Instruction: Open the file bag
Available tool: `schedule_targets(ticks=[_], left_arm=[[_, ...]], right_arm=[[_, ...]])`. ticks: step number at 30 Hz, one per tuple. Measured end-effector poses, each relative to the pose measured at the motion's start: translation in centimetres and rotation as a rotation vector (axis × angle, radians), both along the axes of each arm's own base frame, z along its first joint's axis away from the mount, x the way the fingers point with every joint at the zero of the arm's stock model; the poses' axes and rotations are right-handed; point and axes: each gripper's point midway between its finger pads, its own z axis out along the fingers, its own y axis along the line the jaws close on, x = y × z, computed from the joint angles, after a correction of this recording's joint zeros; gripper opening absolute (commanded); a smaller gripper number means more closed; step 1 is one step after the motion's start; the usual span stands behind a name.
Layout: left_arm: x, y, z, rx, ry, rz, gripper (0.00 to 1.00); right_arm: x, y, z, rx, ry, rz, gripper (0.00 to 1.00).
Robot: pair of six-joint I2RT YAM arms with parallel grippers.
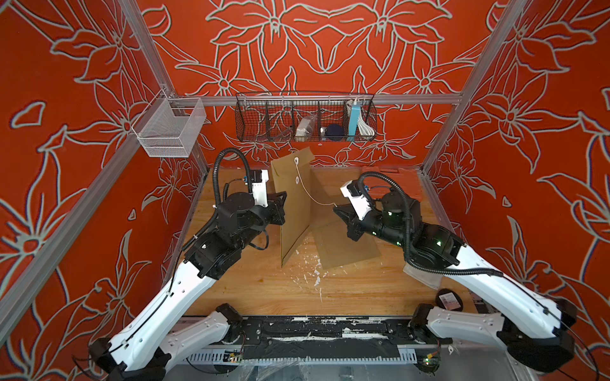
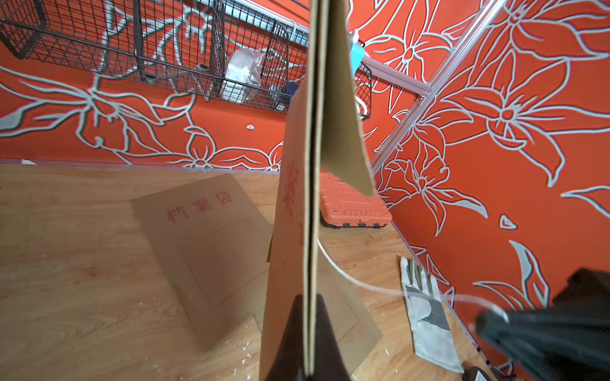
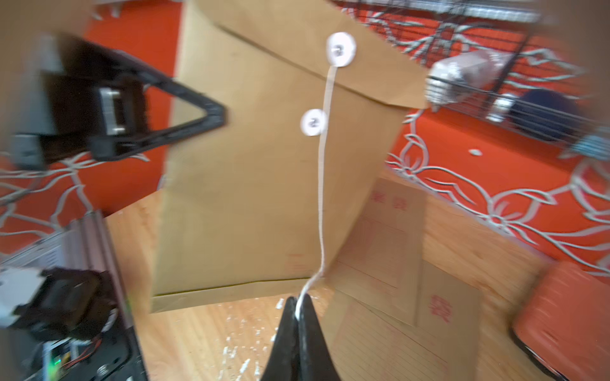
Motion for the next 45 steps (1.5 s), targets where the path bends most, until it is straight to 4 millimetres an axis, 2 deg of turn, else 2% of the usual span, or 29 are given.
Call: schedule_targets(ticks=[4,7,10,14,17,20,27,31,37,41,45], left_arm=[[-1.5,0.7,-0.6,0.007,0.003,-0.017,0.00],[-2.4,1.0,-1.3,0.018,0.016,-0.030,0.00],[-3.0,1.1,-2.1,0.030,0.035,-0.042,0.00],[-3.6,0.8,-3.1,0.042,0.065,-0.077,0.00],[-4.0,0.3,-3.5,0.041,0.082,-0.117,0.00],[-4.4,-0.2,-4.0,0.038,0.094,-0.148,0.00],[-5.6,-0.3,-4.5,0.019,0.099,-0.189,0.00],[-6.5,-0.3,-4.2,-0.002,0.085,-0.218,0.00],[-7.7,-0.6,-3.4,-0.026,0.061,-0.269,0.00],[-8.4,-1.0,-3.2,-0.037,0.059,-0.308,0.00],[-8.7,-1.4,-3.3,-0.041,0.067,-0.338,0.00]], right_arm=[[2.9,-3.2,-1.2,-0.064,0.020,-0.164,0.00],[4.9,-5.5,-1.3,-0.078,0.038,-0.263,0.00],[6.3,-7.5,-0.5,-0.065,0.037,-0.337,0.00],[7.1,-9.2,1.7,-0.030,0.009,-0.389,0.00],[7.5,-9.7,3.2,-0.008,-0.012,-0.408,0.00],[8.0,-10.1,3.7,-0.008,-0.016,-0.423,0.00],[9.6,-11.3,1.7,-0.067,0.033,-0.479,0.00],[10.0,-12.0,0.7,-0.096,0.061,-0.502,0.00],[10.3,-12.8,0.2,-0.111,0.077,-0.527,0.00],[10.6,-13.2,0.6,-0.110,0.077,-0.540,0.00],[10.8,-13.2,2.1,-0.085,0.054,-0.541,0.00]])
